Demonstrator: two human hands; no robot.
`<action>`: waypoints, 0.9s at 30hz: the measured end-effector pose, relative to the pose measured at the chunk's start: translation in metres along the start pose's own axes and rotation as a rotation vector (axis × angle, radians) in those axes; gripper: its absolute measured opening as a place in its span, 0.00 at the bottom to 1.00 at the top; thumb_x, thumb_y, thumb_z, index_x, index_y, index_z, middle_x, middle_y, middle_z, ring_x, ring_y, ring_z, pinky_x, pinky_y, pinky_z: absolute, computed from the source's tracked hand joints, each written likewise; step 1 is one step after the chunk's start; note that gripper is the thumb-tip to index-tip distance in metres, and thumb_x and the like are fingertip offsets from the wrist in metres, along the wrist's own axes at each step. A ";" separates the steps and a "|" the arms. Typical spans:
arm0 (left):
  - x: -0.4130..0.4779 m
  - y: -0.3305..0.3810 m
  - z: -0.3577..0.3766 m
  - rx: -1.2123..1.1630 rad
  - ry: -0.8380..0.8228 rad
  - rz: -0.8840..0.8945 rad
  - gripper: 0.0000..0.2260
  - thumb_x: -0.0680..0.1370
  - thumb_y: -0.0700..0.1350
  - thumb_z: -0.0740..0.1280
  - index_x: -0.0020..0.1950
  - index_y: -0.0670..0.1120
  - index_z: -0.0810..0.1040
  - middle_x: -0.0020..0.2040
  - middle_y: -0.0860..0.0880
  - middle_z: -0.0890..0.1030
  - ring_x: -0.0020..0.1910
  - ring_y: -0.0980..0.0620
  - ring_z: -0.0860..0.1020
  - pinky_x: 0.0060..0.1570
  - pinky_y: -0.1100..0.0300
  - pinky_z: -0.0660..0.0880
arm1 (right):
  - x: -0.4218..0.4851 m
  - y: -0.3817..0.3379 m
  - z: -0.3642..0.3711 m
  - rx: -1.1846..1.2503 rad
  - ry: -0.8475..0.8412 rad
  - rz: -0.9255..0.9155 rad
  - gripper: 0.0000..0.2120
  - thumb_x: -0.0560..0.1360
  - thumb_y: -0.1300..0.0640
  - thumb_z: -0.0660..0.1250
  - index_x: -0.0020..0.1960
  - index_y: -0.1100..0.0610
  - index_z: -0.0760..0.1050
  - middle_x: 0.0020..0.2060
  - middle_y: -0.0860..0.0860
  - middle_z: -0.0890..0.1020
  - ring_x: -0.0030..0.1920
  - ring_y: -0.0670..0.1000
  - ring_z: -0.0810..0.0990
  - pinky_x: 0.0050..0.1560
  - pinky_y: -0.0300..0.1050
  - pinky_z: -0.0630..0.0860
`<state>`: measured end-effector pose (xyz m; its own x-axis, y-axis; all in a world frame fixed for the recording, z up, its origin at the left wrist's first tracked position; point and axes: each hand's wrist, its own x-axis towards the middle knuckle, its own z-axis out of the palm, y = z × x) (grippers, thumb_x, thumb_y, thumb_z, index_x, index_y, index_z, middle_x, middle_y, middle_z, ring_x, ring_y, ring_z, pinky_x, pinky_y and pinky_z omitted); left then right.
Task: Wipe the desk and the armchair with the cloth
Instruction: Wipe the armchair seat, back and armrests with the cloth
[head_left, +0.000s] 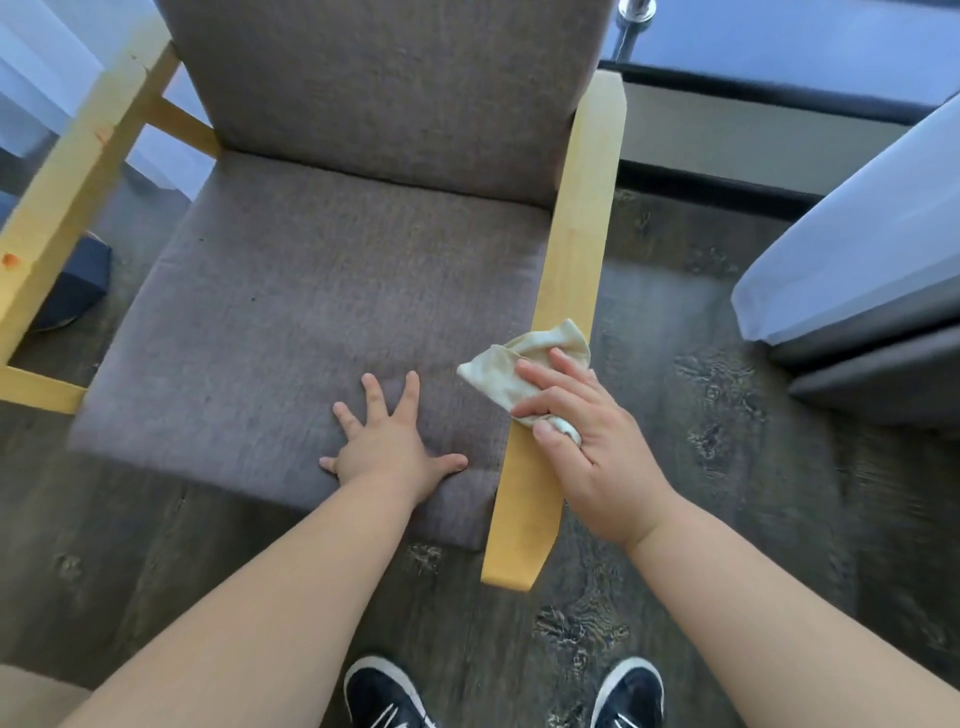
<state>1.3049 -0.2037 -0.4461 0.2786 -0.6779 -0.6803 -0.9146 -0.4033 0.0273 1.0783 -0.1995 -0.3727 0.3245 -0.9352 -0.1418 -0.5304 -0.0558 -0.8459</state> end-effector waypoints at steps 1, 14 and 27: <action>-0.001 -0.001 0.000 0.001 0.006 0.009 0.57 0.65 0.76 0.70 0.78 0.68 0.33 0.83 0.53 0.31 0.82 0.34 0.39 0.68 0.22 0.63 | -0.006 0.000 0.003 0.001 -0.004 -0.006 0.12 0.80 0.54 0.60 0.54 0.49 0.82 0.73 0.40 0.74 0.80 0.43 0.57 0.81 0.54 0.53; -0.016 -0.026 -0.003 0.161 0.011 0.172 0.52 0.66 0.78 0.65 0.79 0.69 0.33 0.83 0.53 0.31 0.82 0.37 0.39 0.69 0.38 0.70 | -0.088 -0.015 0.039 0.078 0.007 -0.003 0.13 0.78 0.52 0.60 0.54 0.50 0.82 0.72 0.39 0.74 0.80 0.43 0.59 0.78 0.59 0.60; -0.007 -0.021 0.008 0.213 0.068 0.127 0.54 0.66 0.76 0.69 0.78 0.69 0.33 0.83 0.53 0.31 0.82 0.35 0.39 0.65 0.33 0.74 | -0.013 -0.066 -0.037 0.441 0.338 0.286 0.19 0.75 0.41 0.55 0.50 0.47 0.82 0.26 0.49 0.78 0.24 0.47 0.73 0.27 0.42 0.69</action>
<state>1.3196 -0.1856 -0.4483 0.1699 -0.7579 -0.6299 -0.9827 -0.1784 -0.0504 1.0802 -0.1966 -0.2957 -0.0865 -0.9549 -0.2841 -0.1633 0.2949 -0.9415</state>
